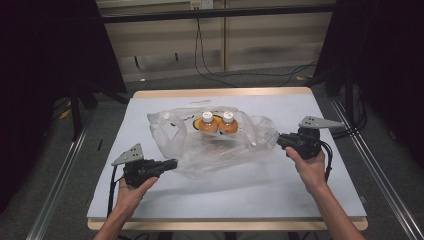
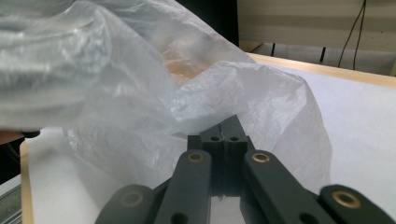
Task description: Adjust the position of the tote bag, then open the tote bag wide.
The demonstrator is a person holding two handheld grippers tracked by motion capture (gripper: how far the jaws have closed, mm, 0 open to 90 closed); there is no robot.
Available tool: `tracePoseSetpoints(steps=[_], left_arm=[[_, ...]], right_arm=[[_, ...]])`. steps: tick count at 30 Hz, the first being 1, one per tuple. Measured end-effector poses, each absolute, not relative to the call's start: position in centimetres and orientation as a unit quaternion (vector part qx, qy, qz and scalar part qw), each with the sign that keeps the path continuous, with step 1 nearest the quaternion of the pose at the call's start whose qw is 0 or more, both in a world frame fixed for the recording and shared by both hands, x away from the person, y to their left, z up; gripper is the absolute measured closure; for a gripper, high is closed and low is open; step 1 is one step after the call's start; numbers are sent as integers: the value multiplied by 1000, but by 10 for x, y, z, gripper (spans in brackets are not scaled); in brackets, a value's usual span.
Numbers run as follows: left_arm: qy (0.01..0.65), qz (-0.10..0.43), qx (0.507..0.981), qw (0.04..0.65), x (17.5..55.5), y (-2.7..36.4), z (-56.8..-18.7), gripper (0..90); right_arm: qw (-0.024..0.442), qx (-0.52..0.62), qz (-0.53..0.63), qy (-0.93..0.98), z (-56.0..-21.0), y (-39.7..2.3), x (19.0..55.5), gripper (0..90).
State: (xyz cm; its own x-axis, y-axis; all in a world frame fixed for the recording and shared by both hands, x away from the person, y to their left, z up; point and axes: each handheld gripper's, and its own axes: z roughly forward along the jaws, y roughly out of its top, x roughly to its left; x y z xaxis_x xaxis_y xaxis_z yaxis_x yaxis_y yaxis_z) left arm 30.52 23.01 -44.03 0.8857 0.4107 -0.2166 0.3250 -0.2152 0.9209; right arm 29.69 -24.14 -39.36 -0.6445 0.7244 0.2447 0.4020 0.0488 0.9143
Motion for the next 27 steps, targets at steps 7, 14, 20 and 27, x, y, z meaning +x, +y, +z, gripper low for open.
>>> tracePoseSetpoints(steps=[7,14,20,27], left_arm=[[242,39,776,581,305,227,-442,900],[243,42,765,594,301,232,-437,900],[240,51,760,602,294,236,-428,769],[235,59,746,620,287,240,-413,676]], right_arm=[[139,409,554,712,-404,-244,298,900],[139,394,566,710,-398,-241,295,860],[143,385,568,714,-393,-244,284,652],[153,377,569,714,-385,-254,265,543]])
